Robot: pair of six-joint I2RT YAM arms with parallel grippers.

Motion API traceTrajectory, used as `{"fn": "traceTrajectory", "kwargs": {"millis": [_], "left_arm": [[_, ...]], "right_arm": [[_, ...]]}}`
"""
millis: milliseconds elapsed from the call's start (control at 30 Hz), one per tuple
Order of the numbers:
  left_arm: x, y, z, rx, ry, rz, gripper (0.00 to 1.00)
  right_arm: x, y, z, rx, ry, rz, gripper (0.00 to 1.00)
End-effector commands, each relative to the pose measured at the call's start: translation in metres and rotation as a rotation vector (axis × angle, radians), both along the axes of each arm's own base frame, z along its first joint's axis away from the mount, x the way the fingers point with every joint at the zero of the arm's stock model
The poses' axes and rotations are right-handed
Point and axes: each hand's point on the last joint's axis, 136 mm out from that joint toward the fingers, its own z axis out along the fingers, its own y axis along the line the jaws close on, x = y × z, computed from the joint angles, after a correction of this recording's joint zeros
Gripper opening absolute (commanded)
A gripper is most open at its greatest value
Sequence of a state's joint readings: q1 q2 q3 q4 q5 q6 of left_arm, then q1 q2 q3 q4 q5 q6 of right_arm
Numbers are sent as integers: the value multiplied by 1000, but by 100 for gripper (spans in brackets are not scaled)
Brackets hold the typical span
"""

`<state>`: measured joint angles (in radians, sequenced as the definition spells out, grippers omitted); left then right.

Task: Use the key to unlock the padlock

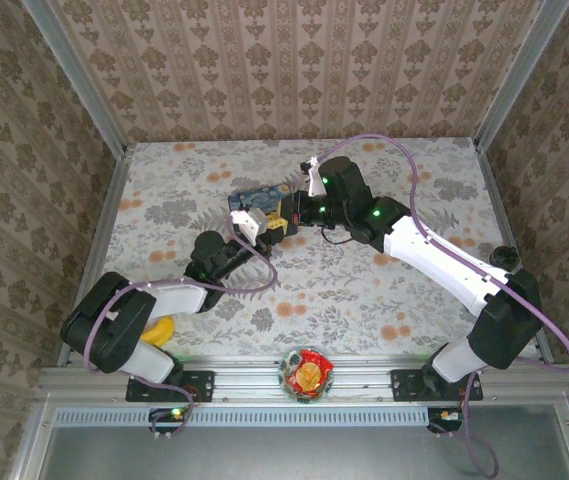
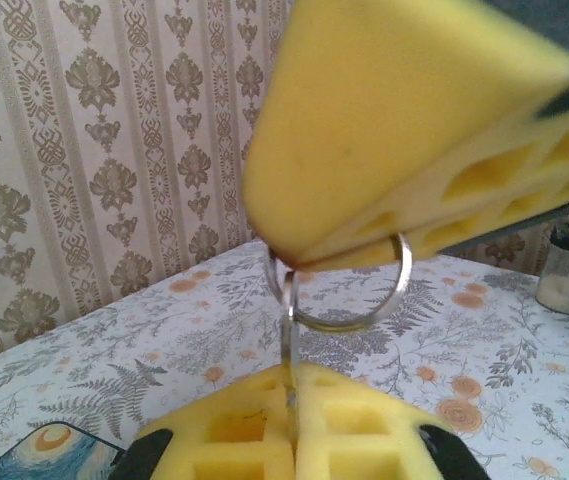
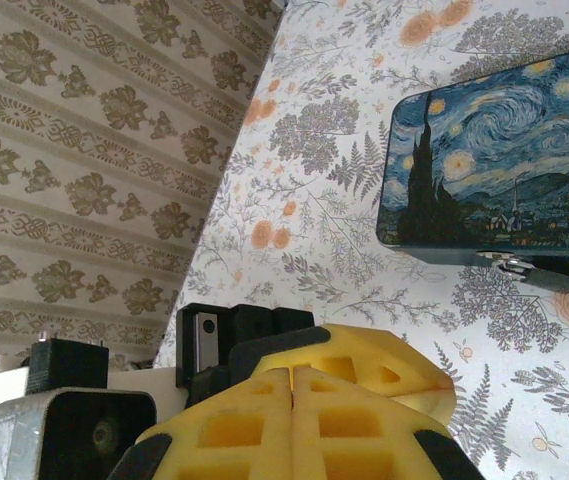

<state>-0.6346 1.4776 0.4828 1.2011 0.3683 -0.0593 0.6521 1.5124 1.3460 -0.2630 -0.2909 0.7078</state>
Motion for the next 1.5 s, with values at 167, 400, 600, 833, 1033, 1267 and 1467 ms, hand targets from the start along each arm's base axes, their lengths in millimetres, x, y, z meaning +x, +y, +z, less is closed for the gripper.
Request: {"fn": "traceTrajectory", "kwargs": {"millis": [167,400,600,833,1033,1267,1467], "left_arm": [[-7,1,8,8,-9,-33,0],[-26,19,5,129,165,-202,0],[-62,22,9,252,241,-409,0],[-89,18,28,311,244,-572,0],[-96,16,28,380,233,-592,0],[-104,16,25,416,250,-611,0],[-107,16,25,427,250,-618,0]], "right_arm": [[3,-7,3,-29,-29,-22,0],[-11,-23,34,-114,-216,47,27],[-41,-41,72,-156,-433,139,41],[-73,-33,68,-184,-448,331,35],[-92,-8,49,-179,-379,506,35],[-99,2,44,-185,-374,583,32],[-99,9,30,-182,-340,635,29]]}}
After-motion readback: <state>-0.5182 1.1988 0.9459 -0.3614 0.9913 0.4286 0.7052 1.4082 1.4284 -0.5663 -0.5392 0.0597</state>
